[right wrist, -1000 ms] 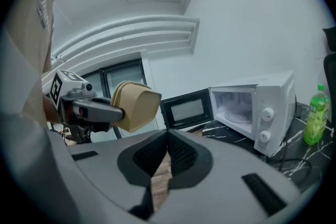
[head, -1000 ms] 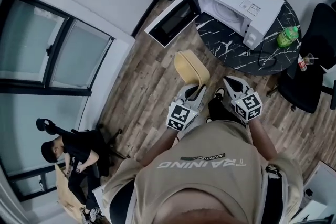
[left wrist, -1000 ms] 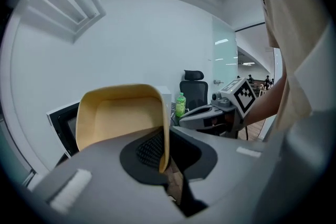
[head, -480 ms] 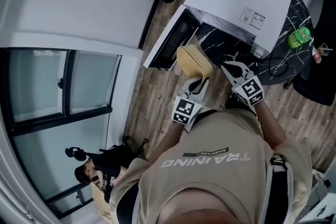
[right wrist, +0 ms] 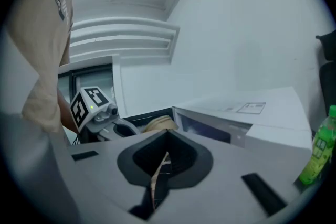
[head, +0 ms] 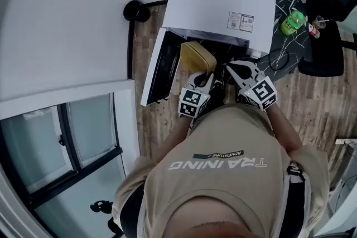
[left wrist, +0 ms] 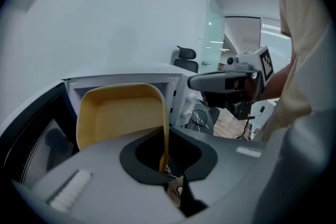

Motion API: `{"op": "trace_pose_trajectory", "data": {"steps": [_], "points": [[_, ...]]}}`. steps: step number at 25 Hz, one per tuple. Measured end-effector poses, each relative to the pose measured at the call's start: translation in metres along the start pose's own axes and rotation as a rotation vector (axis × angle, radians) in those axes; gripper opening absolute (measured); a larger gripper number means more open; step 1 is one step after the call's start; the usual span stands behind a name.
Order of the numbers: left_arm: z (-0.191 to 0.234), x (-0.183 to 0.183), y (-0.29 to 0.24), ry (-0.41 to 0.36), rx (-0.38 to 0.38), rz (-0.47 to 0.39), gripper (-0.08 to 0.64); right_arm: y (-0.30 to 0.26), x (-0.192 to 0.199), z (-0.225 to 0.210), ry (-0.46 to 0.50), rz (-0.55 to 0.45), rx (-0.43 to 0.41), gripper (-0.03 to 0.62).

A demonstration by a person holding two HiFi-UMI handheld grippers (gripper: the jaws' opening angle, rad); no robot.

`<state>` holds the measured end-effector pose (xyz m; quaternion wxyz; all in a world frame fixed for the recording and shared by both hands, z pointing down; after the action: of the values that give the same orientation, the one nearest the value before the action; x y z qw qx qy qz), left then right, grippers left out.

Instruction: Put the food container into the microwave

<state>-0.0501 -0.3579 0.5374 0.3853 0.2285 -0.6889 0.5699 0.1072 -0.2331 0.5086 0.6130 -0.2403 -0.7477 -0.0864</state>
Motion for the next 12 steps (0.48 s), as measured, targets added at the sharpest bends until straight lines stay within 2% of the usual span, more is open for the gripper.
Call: {"op": "trace_pose_trajectory", "data": {"steps": [5,8,12], "points": [[0.029,-0.001,-0.051,-0.114,0.138,0.082,0.018,-0.001,-0.023,-0.002,-0.004,-0.086,0.187,0.009],[0.039,-0.003,-0.088,-0.192,0.205,0.139,0.018,0.002,-0.030,0.000,0.014,-0.099,0.276,0.009],[0.044,-0.003,-0.122,-0.284,0.250,0.178,0.018,0.003,-0.026,0.008,-0.030,-0.102,0.375,0.009]]}}
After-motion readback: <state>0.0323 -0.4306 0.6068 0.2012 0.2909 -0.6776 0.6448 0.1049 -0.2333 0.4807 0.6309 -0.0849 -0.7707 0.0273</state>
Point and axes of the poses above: the fingertips, and each gripper's own axes: y backward along the fingers, z to its left, x out of its underside, the point moved 10 cm from there along y, backward along the fingers, and after that the axes turned 15 degrees about -x, right-handed, at the moved point
